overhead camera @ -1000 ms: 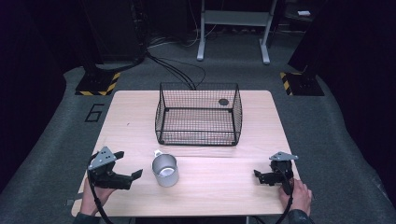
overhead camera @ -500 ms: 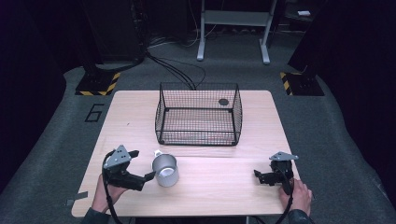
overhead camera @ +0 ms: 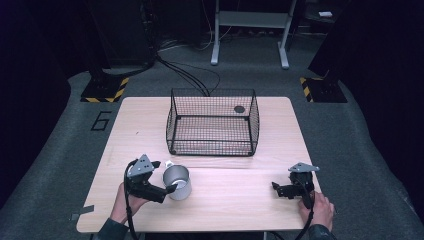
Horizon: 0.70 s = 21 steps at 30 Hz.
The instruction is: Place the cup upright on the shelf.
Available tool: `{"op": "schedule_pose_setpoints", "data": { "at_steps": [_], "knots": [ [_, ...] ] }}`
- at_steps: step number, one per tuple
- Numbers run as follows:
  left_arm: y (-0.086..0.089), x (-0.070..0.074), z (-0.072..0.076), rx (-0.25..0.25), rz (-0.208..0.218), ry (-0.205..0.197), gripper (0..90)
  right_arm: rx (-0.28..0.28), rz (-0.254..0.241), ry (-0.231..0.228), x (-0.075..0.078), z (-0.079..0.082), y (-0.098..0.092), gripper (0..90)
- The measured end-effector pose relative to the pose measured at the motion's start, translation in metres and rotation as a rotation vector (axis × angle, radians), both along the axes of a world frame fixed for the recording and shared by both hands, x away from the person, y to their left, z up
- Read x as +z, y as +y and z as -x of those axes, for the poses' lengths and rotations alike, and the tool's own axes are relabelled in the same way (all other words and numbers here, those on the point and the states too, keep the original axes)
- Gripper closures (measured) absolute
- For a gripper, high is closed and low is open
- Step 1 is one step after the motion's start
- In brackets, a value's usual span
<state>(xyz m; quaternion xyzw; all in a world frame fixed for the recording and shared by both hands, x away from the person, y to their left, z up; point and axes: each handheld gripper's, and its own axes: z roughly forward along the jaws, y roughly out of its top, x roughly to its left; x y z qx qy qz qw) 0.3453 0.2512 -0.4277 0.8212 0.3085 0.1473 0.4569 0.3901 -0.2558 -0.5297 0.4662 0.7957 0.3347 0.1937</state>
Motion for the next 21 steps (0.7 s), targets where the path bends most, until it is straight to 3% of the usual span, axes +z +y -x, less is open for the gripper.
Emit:
{"op": "schedule_pose_setpoints", "data": {
  "at_steps": [21],
  "knots": [
    [-0.018, -0.017, -0.016, -0.028, -0.015, 0.045, 0.0, 0.001, 0.000, 0.001, 0.000, 0.000, 0.000, 0.0]
  ]
}}
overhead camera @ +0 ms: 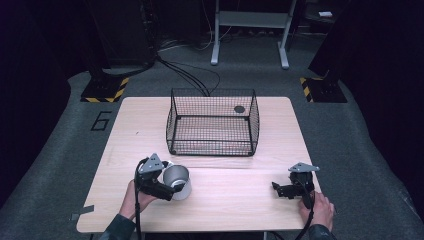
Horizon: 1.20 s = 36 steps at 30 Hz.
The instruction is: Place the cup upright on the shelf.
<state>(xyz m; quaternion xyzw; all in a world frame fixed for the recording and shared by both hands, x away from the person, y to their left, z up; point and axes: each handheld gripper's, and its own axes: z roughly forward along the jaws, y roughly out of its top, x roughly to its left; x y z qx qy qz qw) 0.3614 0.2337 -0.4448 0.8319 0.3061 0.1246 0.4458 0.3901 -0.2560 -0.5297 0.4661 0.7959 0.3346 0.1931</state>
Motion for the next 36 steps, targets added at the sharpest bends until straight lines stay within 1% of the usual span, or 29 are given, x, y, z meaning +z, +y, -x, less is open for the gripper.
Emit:
{"op": "schedule_pose_setpoints", "data": {
  "at_steps": [5, 7, 14, 16, 18, 20, 21, 22, 27, 31, 36],
  "knots": [
    [-0.0022, -0.0029, -0.0030, 0.002, -0.012, -0.007, 0.0, 0.001, 0.000, 0.000, 0.0000, 0.0000, -0.0001, 0.0],
    [-0.0029, -0.0037, -0.0034, 0.009, -0.007, -0.009, 0.1, 0.000, 0.000, 0.000, 0.0000, 0.0000, -0.0001, 0.0],
    [-0.0060, -0.0074, -0.0050, 0.006, -0.012, -0.009, 0.2, 0.001, 0.000, 0.000, 0.0000, 0.0000, -0.0001, 0.0],
    [-0.0089, -0.0083, -0.0033, -0.001, -0.029, -0.022, 1.1, 0.001, 0.000, 0.000, 0.0000, 0.0000, -0.0001, 0.0],
    [-0.0103, -0.0083, -0.0021, 0.006, -0.042, -0.038, 5.0, 0.001, 0.000, 0.000, 0.0000, 0.0000, -0.0001, 0.0],
    [-0.0102, -0.0087, -0.0020, 0.008, -0.041, -0.044, 5.3, 0.000, 0.000, 0.000, 0.0000, 0.0000, -0.0001, 0.0],
    [-0.0099, -0.0094, -0.0016, 0.015, -0.033, -0.046, 5.3, 0.000, 0.000, 0.000, 0.0000, 0.0000, -0.0001, 0.0],
    [-0.0098, -0.0091, -0.0014, 0.009, -0.037, -0.044, 5.3, 0.000, 0.000, 0.000, 0.0000, 0.0000, -0.0001, 0.0],
    [-0.0101, -0.0091, -0.0007, 0.016, -0.041, -0.049, 5.7, 0.001, 0.000, 0.000, 0.0000, 0.0000, -0.0001, 0.0],
    [-0.0100, -0.0098, 0.0001, 0.019, -0.032, -0.051, 6.2, 0.001, 0.000, 0.000, 0.0000, 0.0000, -0.0001, 0.0],
    [-0.0096, -0.0097, 0.0002, 0.016, -0.033, -0.054, 6.4, 0.001, 0.000, 0.000, 0.0000, 0.0000, -0.0001, 0.0]
  ]
}}
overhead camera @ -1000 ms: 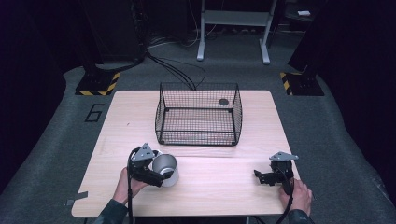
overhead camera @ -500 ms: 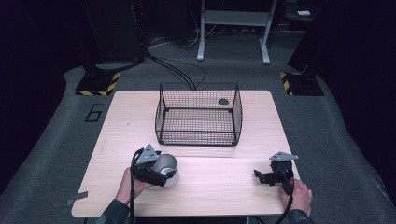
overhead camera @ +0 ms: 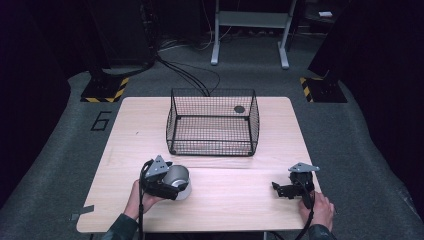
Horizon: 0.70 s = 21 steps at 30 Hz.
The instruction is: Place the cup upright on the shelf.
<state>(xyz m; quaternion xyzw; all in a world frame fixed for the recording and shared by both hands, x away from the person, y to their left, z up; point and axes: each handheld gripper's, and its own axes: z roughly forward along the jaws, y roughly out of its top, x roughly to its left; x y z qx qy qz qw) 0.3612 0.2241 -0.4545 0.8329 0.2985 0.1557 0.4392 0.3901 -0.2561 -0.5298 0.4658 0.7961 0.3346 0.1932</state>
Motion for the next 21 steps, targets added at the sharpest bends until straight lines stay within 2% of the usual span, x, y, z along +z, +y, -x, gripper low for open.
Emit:
{"op": "schedule_pose_setpoints", "data": {
  "at_steps": [6, 13, 20, 21],
  "knots": [
    [0.002, 0.000, 0.000, -0.001, 0.007, 0.007, 6.5, 0.000, 0.000, 0.000, 0.000, 0.000, 0.000, 0.0],
    [0.006, 0.003, 0.002, 0.017, 0.021, -0.007, 6.5, 0.000, 0.000, 0.000, 0.000, 0.000, 0.000, 0.0],
    [0.007, 0.010, 0.004, 0.014, 0.019, -0.019, 6.5, 0.000, -0.001, 0.000, 0.000, 0.000, 0.000, 0.0],
    [0.008, 0.012, 0.004, 0.015, 0.007, -0.025, 6.5, 0.000, 0.000, 0.000, 0.000, 0.000, 0.000, 0.0]
  ]
}}
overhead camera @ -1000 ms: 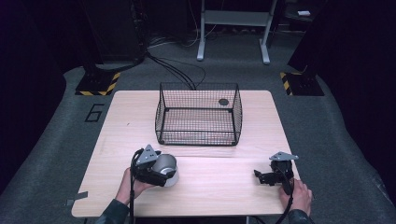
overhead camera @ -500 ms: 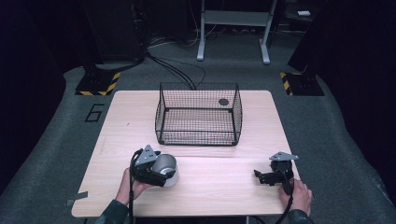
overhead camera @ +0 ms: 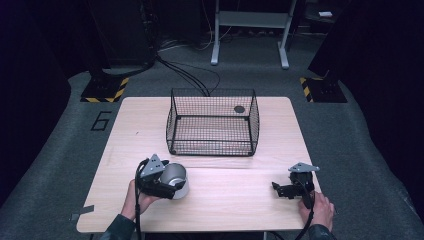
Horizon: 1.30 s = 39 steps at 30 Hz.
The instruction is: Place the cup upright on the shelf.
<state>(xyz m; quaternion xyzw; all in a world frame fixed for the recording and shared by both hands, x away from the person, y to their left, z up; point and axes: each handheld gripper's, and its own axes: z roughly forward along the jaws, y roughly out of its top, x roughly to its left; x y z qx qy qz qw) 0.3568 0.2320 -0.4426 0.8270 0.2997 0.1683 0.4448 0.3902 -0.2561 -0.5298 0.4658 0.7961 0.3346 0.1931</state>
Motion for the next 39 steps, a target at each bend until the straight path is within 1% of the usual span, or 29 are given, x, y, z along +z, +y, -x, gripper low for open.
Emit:
{"op": "schedule_pose_setpoints", "data": {
  "at_steps": [2, 6, 8, 10, 11, 12, 14, 15, 21, 22, 26, 27, 32, 34, 35, 39],
  "knots": [
    [0.000, 0.001, 0.000, 0.001, 0.008, -0.003, 6.5, 0.000, 0.000, 0.000, 0.000, 0.000, 0.000, 0.0],
    [0.000, 0.005, 0.000, -0.005, 0.006, -0.008, 6.5, 0.000, -0.001, 0.000, 0.000, 0.000, 0.000, 0.0],
    [-0.001, 0.008, 0.000, -0.006, 0.002, -0.018, 6.5, 0.000, 0.000, 0.000, 0.000, 0.000, 0.000, 0.0],
    [-0.002, 0.011, 0.000, -0.010, 0.004, -0.015, 6.5, 0.000, 0.000, 0.000, 0.000, 0.000, 0.000, 0.0],
    [-0.002, 0.012, -0.001, -0.010, -0.003, -0.023, 6.5, 0.000, 0.000, 0.000, 0.000, 0.000, 0.000, 0.0],
    [-0.002, 0.013, -0.001, -0.016, -0.004, -0.020, 6.5, 0.000, 0.000, 0.000, 0.000, 0.000, 0.000, 0.0],
    [-0.003, 0.016, -0.002, -0.016, -0.013, -0.028, 6.5, 0.000, 0.000, 0.000, 0.000, 0.000, 0.000, 0.0],
    [-0.004, 0.016, -0.002, -0.015, -0.007, -0.026, 6.5, 0.000, 0.000, 0.000, 0.000, 0.000, 0.000, 0.0],
    [-0.005, 0.023, -0.004, -0.021, -0.018, -0.039, 6.5, 0.000, 0.000, 0.000, 0.000, 0.000, 0.000, 0.0],
    [-0.006, 0.024, -0.005, -0.017, -0.009, -0.039, 6.5, 0.000, 0.000, 0.000, 0.000, 0.000, 0.000, 0.0],
    [-0.006, 0.027, -0.006, -0.016, -0.009, -0.041, 6.5, 0.000, 0.000, 0.000, 0.000, 0.000, 0.000, 0.0],
    [-0.006, 0.028, -0.007, -0.018, -0.016, -0.044, 6.5, 0.000, 0.000, 0.000, 0.000, 0.000, 0.000, 0.0],
    [-0.006, 0.034, -0.009, -0.021, -0.005, -0.046, 6.5, 0.000, 0.000, 0.000, 0.000, 0.000, 0.000, 0.0],
    [-0.007, 0.036, -0.010, -0.018, -0.006, -0.058, 6.5, 0.000, 0.000, 0.000, 0.000, 0.000, 0.000, 0.0],
    [-0.007, 0.037, -0.011, -0.023, -0.008, -0.049, 6.5, 0.000, -0.001, 0.000, 0.000, 0.000, 0.000, 0.0],
    [-0.010, 0.042, -0.013, -0.021, -0.006, -0.060, 6.5, 0.000, 0.000, 0.000, 0.000, 0.000, 0.000, 0.0]
  ]
}}
